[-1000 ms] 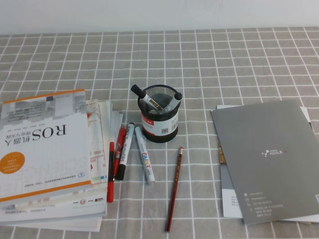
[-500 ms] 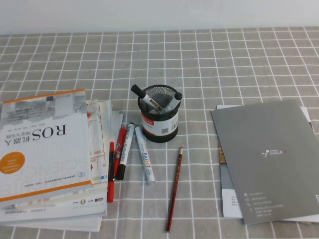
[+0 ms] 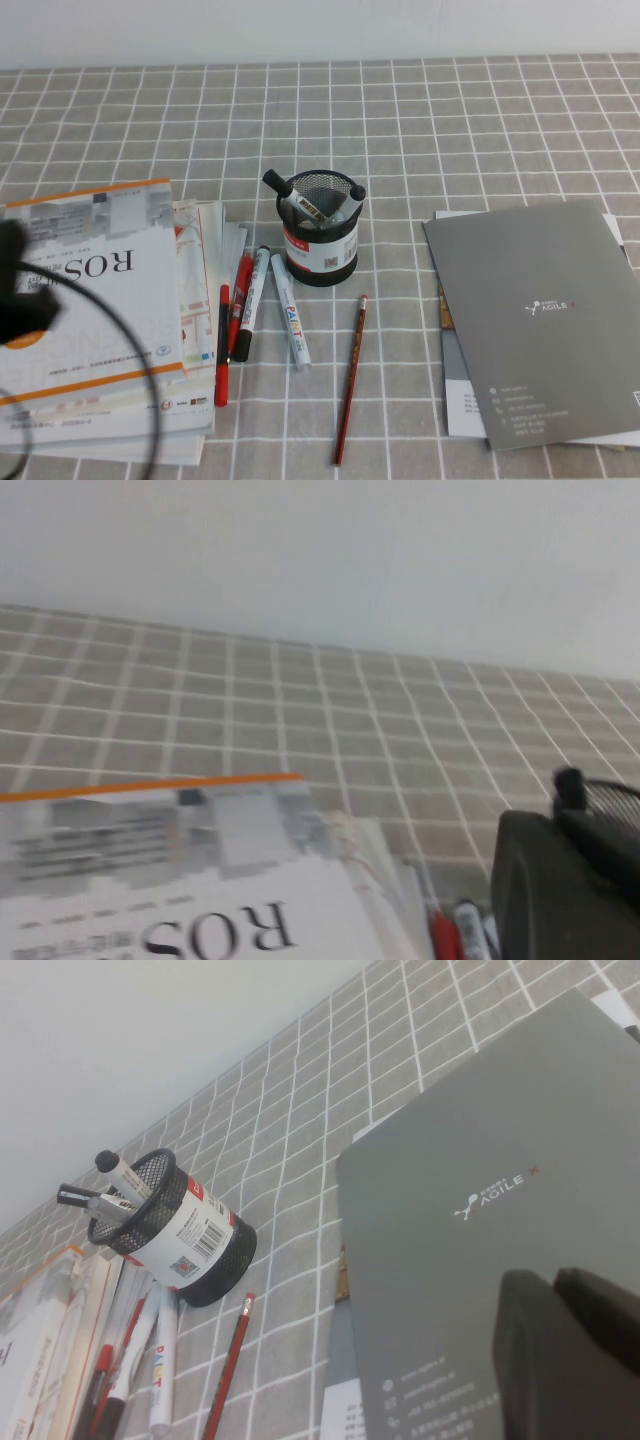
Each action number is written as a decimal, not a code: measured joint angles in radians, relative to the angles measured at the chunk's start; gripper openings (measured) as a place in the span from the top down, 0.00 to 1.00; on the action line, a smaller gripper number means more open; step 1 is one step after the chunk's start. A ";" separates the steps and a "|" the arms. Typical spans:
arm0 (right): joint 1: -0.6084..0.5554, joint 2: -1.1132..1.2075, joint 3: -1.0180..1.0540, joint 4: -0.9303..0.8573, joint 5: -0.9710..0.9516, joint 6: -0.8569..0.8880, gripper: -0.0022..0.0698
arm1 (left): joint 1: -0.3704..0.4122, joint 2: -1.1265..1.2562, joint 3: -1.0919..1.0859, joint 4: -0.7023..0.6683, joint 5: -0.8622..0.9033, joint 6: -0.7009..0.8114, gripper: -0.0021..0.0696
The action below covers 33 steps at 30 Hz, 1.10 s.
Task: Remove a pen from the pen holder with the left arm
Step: 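Take a marker out of the pen holder and lay it on the table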
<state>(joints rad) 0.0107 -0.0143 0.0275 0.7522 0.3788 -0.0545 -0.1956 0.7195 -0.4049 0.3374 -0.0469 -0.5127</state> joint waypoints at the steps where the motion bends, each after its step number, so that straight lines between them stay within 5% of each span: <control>1: 0.000 0.000 0.000 0.000 0.000 0.000 0.99 | -0.037 0.046 0.000 0.016 -0.028 0.004 0.98; 5: 0.000 0.000 0.000 0.000 0.000 0.000 0.99 | -0.153 0.225 -0.029 0.092 -0.109 0.009 0.98; 11: 0.000 0.000 0.000 0.000 0.000 0.000 0.99 | -0.186 0.397 -0.113 0.179 -0.154 -0.006 0.98; 22: 0.000 0.000 0.000 0.000 0.000 0.000 0.99 | -0.191 0.538 -0.244 0.716 -0.270 -0.483 0.98; 28: 0.000 0.000 0.000 0.000 0.000 0.000 0.99 | -0.191 0.553 -0.251 0.704 -0.276 -0.502 0.98; 33: 0.000 0.000 0.000 0.000 0.000 0.000 0.99 | -0.202 0.563 -0.251 0.421 -0.303 -0.311 0.97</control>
<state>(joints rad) 0.0107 -0.0143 0.0275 0.7522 0.3788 -0.0545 -0.3975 1.2822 -0.6558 0.7586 -0.3501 -0.8237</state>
